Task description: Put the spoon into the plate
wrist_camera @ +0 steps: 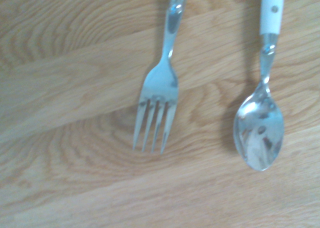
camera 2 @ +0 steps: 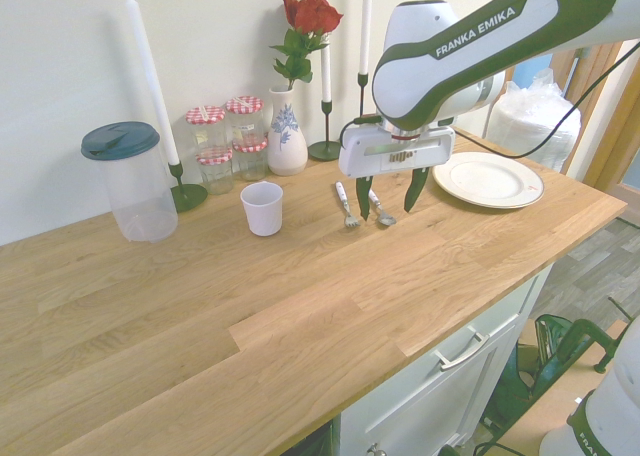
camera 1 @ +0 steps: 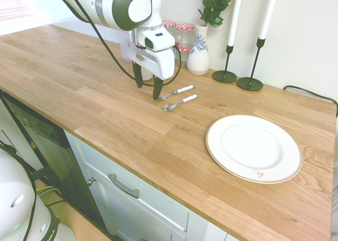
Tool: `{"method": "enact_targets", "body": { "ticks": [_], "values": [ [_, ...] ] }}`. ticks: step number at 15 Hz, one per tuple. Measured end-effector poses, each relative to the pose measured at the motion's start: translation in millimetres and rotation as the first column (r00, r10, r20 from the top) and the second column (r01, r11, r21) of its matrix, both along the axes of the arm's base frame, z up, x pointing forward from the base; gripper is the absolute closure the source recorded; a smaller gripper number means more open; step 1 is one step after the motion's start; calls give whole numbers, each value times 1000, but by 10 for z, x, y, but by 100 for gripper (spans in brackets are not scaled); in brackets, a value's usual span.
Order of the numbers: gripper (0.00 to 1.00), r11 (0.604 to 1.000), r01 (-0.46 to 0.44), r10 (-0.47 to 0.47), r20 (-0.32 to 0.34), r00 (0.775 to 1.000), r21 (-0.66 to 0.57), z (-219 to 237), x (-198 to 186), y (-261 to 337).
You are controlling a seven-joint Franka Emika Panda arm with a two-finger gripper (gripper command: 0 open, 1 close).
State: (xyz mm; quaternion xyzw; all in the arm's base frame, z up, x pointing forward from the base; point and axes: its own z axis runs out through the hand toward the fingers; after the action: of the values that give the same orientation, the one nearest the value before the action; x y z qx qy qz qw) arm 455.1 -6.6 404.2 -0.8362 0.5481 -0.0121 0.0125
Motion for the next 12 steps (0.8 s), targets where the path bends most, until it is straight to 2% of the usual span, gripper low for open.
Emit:
{"method": "enact_targets", "body": {
  "ticks": [4,12],
  "values": [
    [0,1000,1,-1,-20,1000,-1,-72,273,-139],
    [0,1000,13,-13,-31,999,12,-277,707,-854]
  ]
}}
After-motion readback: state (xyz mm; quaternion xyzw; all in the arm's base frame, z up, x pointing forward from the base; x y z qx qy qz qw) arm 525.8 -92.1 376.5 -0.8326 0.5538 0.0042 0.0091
